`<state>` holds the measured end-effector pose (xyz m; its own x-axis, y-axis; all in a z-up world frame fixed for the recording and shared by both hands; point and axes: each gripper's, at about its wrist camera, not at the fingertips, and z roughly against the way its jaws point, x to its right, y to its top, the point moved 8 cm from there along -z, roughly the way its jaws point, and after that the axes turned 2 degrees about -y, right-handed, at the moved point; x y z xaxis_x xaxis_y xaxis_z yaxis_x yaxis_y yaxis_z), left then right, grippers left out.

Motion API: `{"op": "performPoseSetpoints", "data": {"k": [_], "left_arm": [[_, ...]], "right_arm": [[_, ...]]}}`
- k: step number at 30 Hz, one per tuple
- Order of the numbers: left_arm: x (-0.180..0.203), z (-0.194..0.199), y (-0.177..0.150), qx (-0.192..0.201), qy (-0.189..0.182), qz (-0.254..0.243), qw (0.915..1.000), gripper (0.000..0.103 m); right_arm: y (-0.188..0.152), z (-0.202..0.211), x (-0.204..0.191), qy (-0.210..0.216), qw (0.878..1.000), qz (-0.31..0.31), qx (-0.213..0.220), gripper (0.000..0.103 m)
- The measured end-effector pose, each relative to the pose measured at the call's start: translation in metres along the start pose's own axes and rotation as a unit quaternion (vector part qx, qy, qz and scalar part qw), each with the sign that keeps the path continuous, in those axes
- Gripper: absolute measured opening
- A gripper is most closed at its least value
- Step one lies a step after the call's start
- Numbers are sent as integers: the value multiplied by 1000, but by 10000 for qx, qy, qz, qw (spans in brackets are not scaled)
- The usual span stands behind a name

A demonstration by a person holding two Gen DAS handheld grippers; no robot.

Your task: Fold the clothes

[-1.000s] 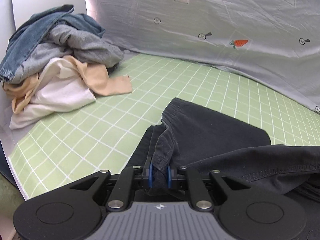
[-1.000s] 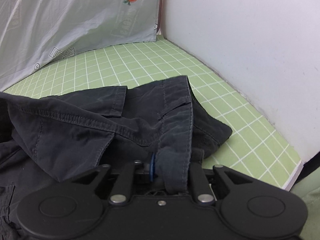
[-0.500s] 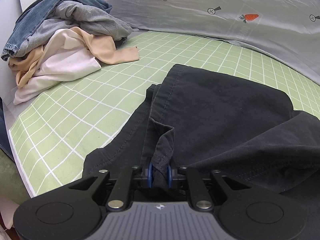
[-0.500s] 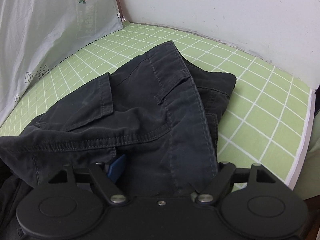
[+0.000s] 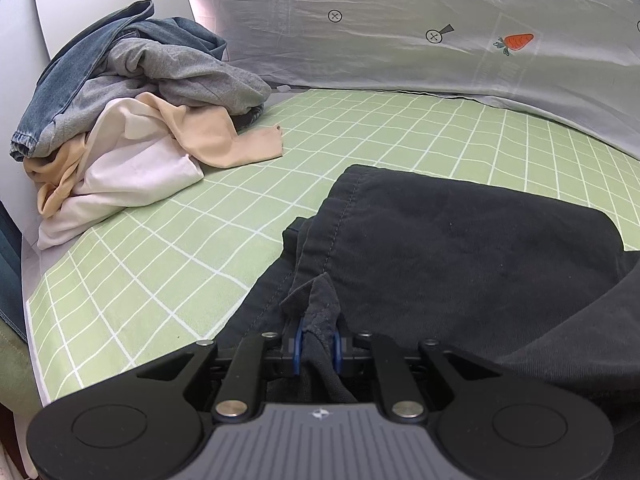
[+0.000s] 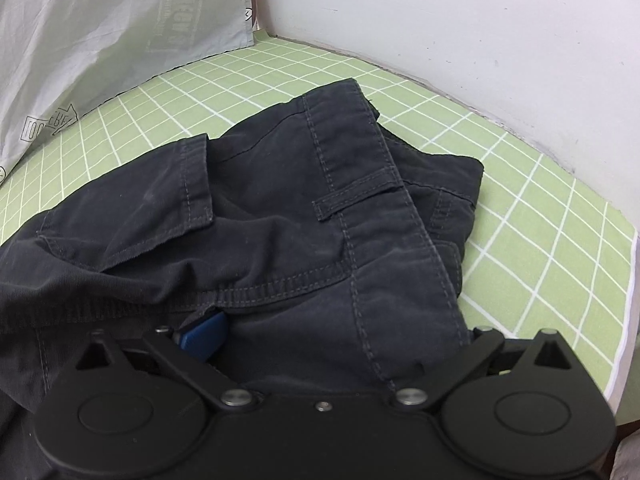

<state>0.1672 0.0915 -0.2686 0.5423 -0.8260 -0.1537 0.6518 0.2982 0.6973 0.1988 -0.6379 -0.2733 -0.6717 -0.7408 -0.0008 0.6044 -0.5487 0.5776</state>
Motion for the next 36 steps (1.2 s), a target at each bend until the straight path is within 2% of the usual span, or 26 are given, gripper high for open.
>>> {"op": "performPoseSetpoints", "data": {"k": [10,18,20,23,25,28,32,35,36], "left_arm": [[9,-16,16,103,144,-80,9998,15],[24,-53,54,210,6,-74,9998,16],[26,-63,65,128,-62,89,9999,16],[21,-69,76,-151,-219,605,9978,17],[14,-69,78,-316,-365,970,9941,17],[0,-58,73,-593,-605,1393,9866,19],[-15,-38,65,-853,-890,2031,9714,23],[-20,-26,60,-970,-1084,2542,9562,34],[-18,-23,58,-1023,-1142,2624,9527,37]], "right_arm": [[41,-25,-51,127,9998,160,62,103],[52,-27,-78,82,9998,144,117,103],[52,-26,-78,129,9998,151,31,103],[54,-22,-75,333,9993,40,-149,103],[56,-10,-63,633,9967,-460,-218,103],[59,11,-37,967,9826,-1572,-181,103],[52,31,-8,1354,9498,-2806,-294,103],[42,34,-8,1529,9344,-3184,-466,102],[38,34,-12,1588,9315,-3233,-513,97]]}}
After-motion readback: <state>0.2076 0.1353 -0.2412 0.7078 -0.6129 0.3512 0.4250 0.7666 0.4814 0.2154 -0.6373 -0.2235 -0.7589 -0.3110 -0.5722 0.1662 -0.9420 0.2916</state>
